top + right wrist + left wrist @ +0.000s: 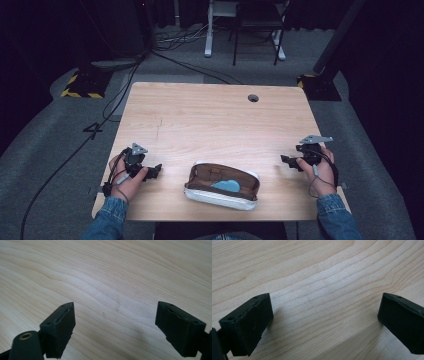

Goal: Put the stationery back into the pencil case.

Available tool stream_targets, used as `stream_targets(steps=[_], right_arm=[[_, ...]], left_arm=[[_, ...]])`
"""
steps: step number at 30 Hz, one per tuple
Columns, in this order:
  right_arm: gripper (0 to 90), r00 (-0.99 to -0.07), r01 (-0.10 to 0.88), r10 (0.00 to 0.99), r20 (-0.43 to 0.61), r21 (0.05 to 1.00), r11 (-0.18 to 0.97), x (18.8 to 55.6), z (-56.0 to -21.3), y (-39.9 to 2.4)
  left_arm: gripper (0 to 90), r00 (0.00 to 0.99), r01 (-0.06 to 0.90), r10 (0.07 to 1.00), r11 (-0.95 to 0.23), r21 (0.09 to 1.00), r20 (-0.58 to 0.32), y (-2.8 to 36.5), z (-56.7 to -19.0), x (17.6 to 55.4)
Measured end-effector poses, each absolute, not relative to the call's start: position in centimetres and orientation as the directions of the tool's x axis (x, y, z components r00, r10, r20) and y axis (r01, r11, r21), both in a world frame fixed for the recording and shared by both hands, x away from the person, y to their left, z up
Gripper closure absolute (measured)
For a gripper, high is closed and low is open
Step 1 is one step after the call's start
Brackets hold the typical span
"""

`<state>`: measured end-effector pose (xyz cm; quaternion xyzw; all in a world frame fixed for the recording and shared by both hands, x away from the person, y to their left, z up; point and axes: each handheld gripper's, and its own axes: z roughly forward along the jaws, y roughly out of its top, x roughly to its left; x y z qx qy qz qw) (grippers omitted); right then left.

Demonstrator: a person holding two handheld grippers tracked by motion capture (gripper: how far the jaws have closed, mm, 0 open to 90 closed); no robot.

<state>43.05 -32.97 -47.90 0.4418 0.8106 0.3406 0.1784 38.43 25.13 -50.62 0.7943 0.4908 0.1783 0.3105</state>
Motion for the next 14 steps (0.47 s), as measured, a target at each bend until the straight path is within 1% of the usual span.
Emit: stream_targets(steps=[4,11,14], right_arm=[[17.1,-0.53,0.619,0.848,0.011,0.689,0.378,43.3,-48.6,-33.3],[17.4,-0.522,0.633,0.853,0.015,0.677,0.376,43.4,-49.5,-33.1],[16.0,-0.508,0.626,0.862,0.0,0.687,0.369,43.4,-49.8,-33.2]], left_arm=[[0.2,0.456,0.669,0.89,-0.326,0.668,-0.021,25.1,-50.6,38.4],[0.2,0.46,0.668,0.888,-0.33,0.667,-0.021,25.1,-50.6,38.5],[0.2,0.459,0.67,0.888,-0.328,0.666,-0.024,25.1,-50.6,38.4]])
